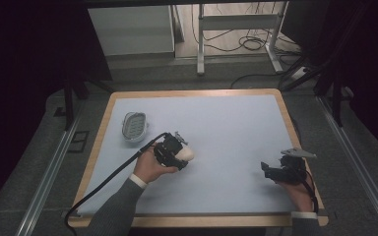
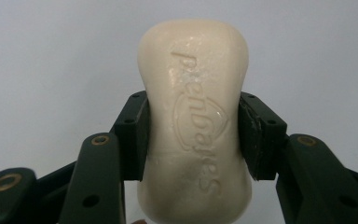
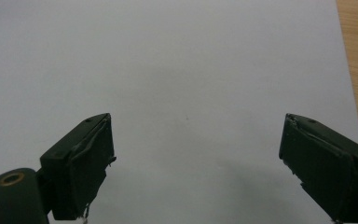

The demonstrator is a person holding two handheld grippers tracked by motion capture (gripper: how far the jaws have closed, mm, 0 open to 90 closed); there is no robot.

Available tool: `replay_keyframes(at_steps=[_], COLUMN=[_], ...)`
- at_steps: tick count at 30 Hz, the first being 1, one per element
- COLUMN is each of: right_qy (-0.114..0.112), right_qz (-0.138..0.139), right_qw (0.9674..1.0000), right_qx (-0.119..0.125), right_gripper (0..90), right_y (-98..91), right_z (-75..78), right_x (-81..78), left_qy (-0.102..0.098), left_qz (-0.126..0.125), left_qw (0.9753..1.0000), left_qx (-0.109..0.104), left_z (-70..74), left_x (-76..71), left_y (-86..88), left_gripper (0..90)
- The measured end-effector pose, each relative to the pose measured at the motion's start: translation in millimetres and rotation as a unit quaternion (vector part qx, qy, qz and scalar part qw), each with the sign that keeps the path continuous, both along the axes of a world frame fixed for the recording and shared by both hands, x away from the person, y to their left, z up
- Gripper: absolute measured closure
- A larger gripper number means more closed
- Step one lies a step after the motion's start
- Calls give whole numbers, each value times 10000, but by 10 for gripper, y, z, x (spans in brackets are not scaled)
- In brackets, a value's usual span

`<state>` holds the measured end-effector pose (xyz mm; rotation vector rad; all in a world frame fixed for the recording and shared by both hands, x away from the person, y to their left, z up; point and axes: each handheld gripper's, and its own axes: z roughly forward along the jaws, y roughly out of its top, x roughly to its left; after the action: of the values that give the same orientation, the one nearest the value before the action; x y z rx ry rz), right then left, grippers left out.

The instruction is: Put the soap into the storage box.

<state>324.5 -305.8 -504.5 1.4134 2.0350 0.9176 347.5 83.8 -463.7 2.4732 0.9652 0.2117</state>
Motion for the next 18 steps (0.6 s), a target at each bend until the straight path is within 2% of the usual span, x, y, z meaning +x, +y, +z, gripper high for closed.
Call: replay_keyframes(at_steps=[18], right_qy=[8], right_qz=[-24], right_qw=[10000], right_qx=[-10], right_gripper=[99], right_y=[-2], right_z=[-4], right_x=[3], left_qy=[-151], left_qz=[229], left_qw=[9996], left_qx=[-65], left_z=[181], left_x=[89], left_y=[217], left_gripper=[497])
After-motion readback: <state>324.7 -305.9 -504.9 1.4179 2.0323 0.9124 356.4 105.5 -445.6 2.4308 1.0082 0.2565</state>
